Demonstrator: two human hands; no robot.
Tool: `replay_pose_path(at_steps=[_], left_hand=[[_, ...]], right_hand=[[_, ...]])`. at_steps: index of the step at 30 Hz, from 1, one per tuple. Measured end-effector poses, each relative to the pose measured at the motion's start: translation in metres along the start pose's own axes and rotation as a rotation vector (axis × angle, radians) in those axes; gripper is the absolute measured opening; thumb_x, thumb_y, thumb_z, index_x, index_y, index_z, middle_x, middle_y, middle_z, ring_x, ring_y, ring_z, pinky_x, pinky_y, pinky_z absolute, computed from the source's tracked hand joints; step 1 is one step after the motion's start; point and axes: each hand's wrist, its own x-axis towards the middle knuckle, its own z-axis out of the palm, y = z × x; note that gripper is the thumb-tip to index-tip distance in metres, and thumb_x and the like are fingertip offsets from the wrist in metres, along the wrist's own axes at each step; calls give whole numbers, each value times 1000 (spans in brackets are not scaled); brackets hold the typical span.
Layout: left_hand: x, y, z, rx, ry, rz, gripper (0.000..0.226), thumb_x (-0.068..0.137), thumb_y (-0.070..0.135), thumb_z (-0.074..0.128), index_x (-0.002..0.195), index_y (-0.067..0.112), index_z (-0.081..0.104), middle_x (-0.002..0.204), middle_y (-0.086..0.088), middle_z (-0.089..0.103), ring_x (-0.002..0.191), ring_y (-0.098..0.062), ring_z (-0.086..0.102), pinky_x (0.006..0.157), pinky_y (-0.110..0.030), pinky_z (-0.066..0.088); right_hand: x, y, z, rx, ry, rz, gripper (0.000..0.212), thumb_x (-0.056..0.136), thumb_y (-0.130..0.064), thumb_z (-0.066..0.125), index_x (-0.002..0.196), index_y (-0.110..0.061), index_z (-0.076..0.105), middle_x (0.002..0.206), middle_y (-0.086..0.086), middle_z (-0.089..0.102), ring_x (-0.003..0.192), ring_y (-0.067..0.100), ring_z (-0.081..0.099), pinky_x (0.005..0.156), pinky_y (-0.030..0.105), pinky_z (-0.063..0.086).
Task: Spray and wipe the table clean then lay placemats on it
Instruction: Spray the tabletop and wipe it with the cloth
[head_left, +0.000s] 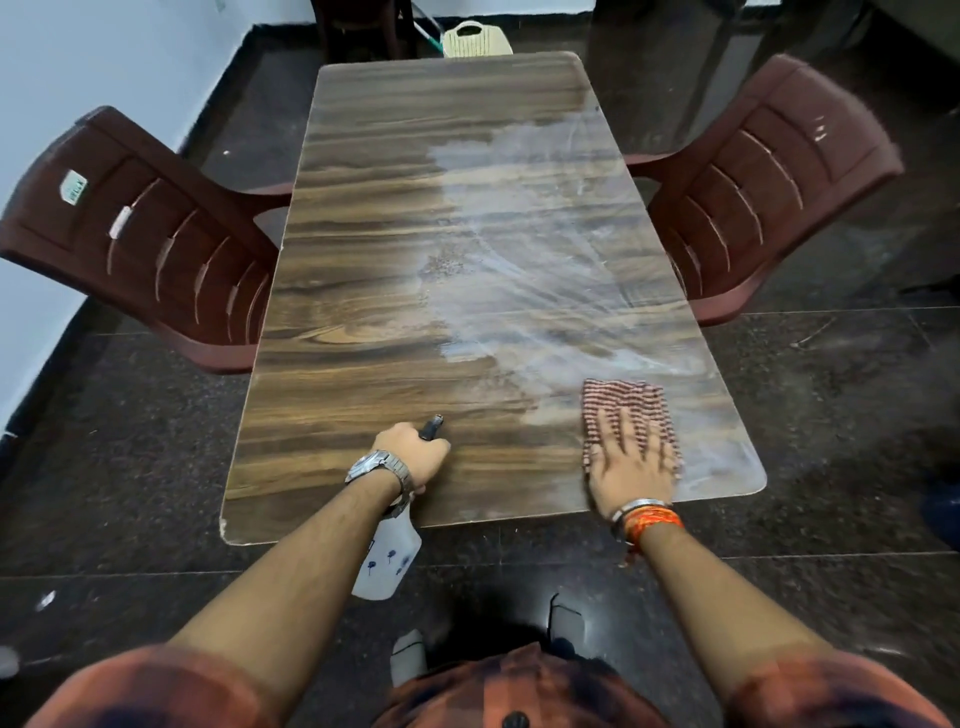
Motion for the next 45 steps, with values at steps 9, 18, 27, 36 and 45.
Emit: replay_pose_path(at_steps=[9,18,27,36,45], left_hand=[[-3,81,66,61,32,51,33,83,37,59,89,6,67,81,-8,66,64,-20,62,55,-27,48],[8,74,53,58,112,-31,31,84,35,58,96,9,68,94,-12,68,78,-29,64,67,-29,48],[33,26,4,-97,202,-110,28,81,36,58,94,13,66,94,-11,69,83,-32,65,70,-32,49],[90,-10,-78,-173,180,-129,36,64,44,55,86,17,65,93,-12,72,82,-34,71,81,-42,60],[142,-14,-145,-127,200,-57,38,68,43,54,92,17,69,87,-9,72,76,-31,71,78,-40,60]], right_hand=[[31,42,-17,55,-39,-20,62,95,-43,28,150,-43,1,161,-8,-4,146,34,-6,117,53,-5],[40,19,-15,101,-28,-8,65,90,-45,24,151,-41,4,162,-7,-2,145,37,-7,114,56,-8],[49,-106,-1,127,-44,-249,61,91,-46,28,151,-40,17,161,-6,10,146,36,-2,114,55,-7],[52,-253,13,64,-98,-587,59,93,-46,31,150,-44,14,161,-9,4,146,34,-8,113,53,-14],[179,-236,-9,62,35,-132,58,94,-45,27,150,-41,14,161,-9,8,147,34,2,116,54,-3]])
